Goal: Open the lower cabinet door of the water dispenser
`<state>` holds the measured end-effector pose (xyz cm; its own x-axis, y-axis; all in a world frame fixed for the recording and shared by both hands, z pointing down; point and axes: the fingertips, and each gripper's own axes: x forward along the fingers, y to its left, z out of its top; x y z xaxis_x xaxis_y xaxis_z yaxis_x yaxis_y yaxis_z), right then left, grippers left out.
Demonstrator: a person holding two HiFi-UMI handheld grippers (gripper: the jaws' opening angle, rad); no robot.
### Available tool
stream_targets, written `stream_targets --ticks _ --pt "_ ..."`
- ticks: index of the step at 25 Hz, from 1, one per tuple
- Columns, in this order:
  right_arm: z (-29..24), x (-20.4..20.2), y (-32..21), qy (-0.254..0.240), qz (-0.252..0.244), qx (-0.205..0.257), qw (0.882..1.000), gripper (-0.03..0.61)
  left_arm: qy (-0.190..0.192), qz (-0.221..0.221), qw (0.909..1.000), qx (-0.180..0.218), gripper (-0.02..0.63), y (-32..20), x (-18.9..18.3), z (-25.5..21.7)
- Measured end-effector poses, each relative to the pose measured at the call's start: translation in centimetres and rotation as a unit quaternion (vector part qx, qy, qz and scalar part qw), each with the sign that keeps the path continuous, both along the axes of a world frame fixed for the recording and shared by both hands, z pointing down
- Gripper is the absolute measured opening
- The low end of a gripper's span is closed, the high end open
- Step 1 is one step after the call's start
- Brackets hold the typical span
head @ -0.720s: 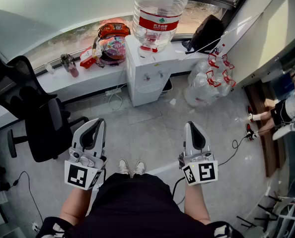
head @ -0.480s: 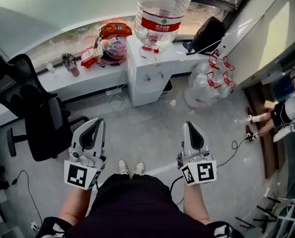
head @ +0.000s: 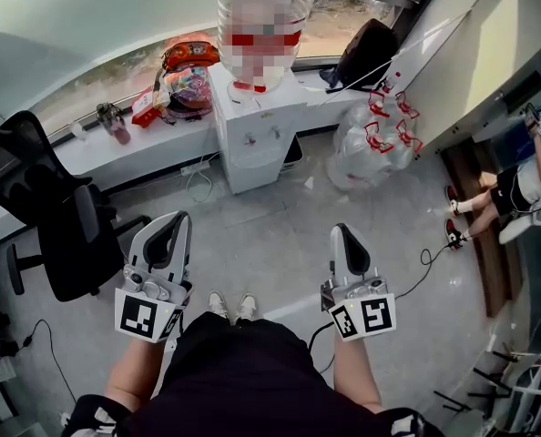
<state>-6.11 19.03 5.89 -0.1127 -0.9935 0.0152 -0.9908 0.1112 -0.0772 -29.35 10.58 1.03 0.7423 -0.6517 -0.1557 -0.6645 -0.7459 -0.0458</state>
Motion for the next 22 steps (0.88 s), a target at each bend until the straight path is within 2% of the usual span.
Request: stream_targets --ticks 5,13,22 --pt "0.5 2.9 1.3 0.006 0.004 0.003 1.0 0.005 0.002 0.009 0.9999 -0.009 0.006 0.6 3.4 1.0" --pt "2.2 6.2 1.6 -0.001 0.023 -0.007 1.0 0.005 -0.004 0.014 0.9997 -0.021 0.006 -0.4 6.3 2.6" --pt "2.9 9.0 -3.1 0.0 0.026 -0.019 0.999 0.005 -0.005 0.027 0.9993 -0.024 0.006 -5.3 9.8 3.4"
